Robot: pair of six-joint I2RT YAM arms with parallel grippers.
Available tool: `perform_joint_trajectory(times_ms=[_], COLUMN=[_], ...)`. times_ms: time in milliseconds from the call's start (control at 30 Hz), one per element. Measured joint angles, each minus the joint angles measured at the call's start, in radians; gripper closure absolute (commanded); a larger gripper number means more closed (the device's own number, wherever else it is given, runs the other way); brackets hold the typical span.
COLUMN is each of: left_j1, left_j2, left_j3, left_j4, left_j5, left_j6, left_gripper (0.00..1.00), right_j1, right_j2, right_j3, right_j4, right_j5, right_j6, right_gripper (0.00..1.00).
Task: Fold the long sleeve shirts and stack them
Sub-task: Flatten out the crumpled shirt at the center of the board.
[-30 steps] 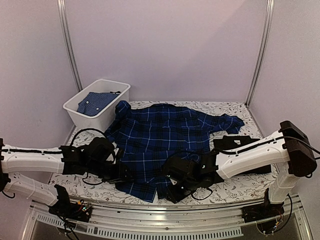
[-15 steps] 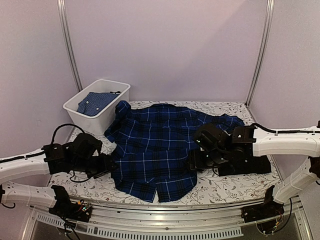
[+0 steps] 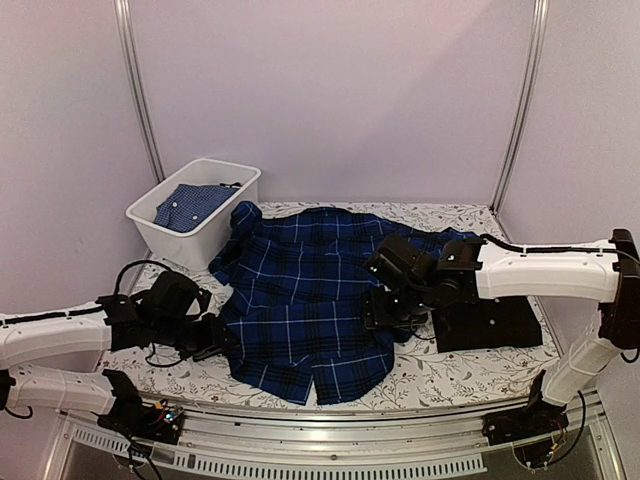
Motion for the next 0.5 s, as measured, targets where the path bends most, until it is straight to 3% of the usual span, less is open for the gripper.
perform_joint_trajectory(times_ms=[133, 233, 300, 433, 500], left_j1=[0.002, 0.003, 0.005, 0.008, 0.011], left_j2=[0.055, 0.096, 0.113, 0.111, 0.104], left_j3=[0.000, 0.009, 0.040, 0.137, 0.198], left_j4=[0.020, 0.007, -0.029, -0.119, -0.172], left_j5=[0.031, 0.041, 0.044, 0.057, 0.066], left_j6=[0.024, 0.046, 0.076, 0.111, 0.130], left_gripper=[0.64, 0.84, 0.98, 1.00, 1.00], right_j1=[0.000, 0.001, 0.005, 0.005, 0.005], right_j2=[0.063, 0.115, 0.146, 0.158, 0.146], right_j3=[0.020, 0.057, 0.074, 0.071, 0.059], right_j4=[-0.021, -0.036, -0.048, -0.081, -0.098], right_j5=[0.001, 0.002, 0.004, 0.007, 0.008], right_j6=[0.000, 0.000, 0.005, 0.010, 0.025], right_gripper=[0.28, 0.37, 0.49, 0.83, 0.94])
